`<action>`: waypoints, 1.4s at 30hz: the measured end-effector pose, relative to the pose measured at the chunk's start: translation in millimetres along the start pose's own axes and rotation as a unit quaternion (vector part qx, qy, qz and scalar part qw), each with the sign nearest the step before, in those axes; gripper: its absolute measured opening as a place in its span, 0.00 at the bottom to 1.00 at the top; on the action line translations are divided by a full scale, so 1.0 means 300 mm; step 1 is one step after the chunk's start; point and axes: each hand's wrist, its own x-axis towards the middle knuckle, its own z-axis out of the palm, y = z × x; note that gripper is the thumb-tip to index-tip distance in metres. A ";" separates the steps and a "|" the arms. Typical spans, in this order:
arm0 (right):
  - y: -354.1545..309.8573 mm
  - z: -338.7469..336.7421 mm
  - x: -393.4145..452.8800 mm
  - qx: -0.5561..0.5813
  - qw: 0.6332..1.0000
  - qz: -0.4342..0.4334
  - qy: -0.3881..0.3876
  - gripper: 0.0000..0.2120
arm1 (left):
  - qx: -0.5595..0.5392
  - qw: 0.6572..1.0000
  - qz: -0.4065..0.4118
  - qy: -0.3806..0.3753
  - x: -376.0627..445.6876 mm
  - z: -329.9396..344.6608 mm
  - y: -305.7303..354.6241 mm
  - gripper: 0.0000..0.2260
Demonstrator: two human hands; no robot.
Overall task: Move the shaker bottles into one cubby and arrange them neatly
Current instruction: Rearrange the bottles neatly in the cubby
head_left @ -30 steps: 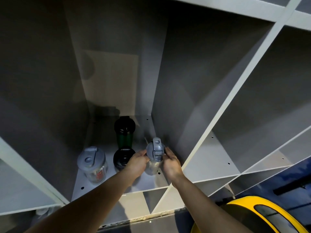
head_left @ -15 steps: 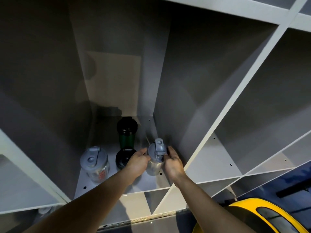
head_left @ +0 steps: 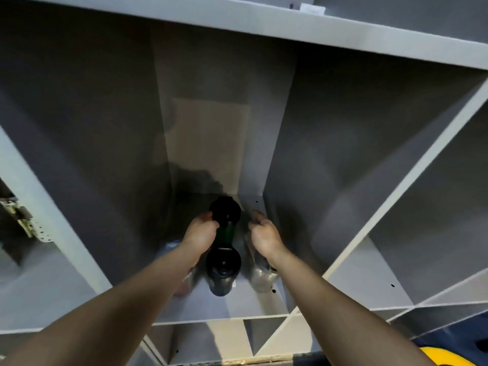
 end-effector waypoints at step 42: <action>-0.051 0.045 0.149 0.032 0.997 0.011 -0.064 0.23 | 0.033 0.999 -0.017 0.010 0.117 -0.067 0.045 0.20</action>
